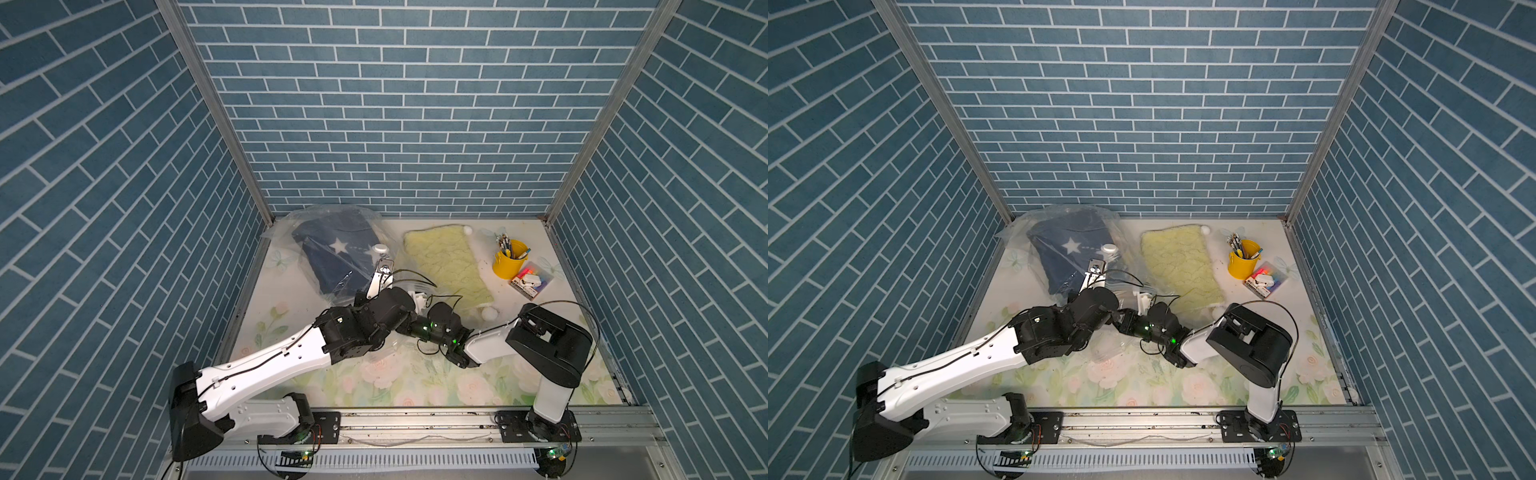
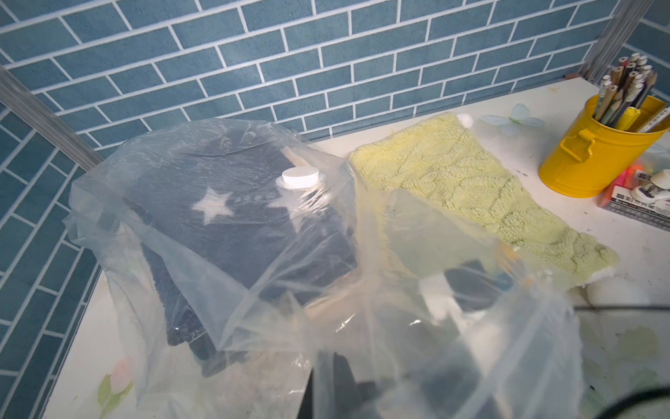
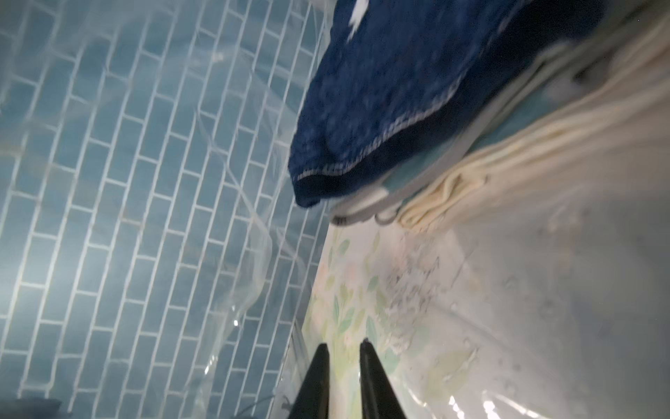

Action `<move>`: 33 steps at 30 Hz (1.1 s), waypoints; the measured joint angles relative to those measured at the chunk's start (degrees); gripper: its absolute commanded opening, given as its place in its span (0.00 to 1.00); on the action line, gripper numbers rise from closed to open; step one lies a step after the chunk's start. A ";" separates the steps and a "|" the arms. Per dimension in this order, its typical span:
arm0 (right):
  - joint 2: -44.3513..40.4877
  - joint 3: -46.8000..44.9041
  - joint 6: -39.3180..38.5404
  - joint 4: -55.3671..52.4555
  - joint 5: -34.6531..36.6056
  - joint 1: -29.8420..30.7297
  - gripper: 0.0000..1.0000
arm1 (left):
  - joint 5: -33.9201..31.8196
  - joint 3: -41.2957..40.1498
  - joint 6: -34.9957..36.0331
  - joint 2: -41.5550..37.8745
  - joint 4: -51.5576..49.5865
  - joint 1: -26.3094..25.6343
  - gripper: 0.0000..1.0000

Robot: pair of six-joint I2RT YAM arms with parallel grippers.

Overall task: Take the blanket out of the vacuum bag
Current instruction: Take out the blanket from the vacuum bag.

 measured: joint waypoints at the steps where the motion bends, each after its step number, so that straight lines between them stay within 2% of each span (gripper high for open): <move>1: 0.00 0.52 0.02 -0.28 0.46 -0.55 0.19 | 0.33 -0.66 0.09 -0.50 0.24 0.00 0.00; 12: 3.76 13.07 1.49 -5.70 9.38 -1.36 0.36 | 4.98 -6.97 1.49 -6.86 3.85 -0.02 0.01; 19: 10.38 16.33 5.57 -3.93 9.70 -0.66 0.43 | 5.09 -7.93 2.54 -8.48 5.05 -0.09 0.03; 22: 12.83 16.33 7.56 -2.86 9.31 -0.31 0.45 | 2.69 -7.85 0.61 -7.96 3.93 -0.17 0.05; 29: 16.17 19.06 10.60 -0.94 7.67 -0.11 0.49 | -3.15 -7.50 -9.38 -4.26 -2.60 -0.48 0.08; 33: 17.53 20.74 11.78 0.42 6.56 -0.15 0.50 | -4.61 -7.91 -12.48 -5.84 -3.85 -0.81 0.10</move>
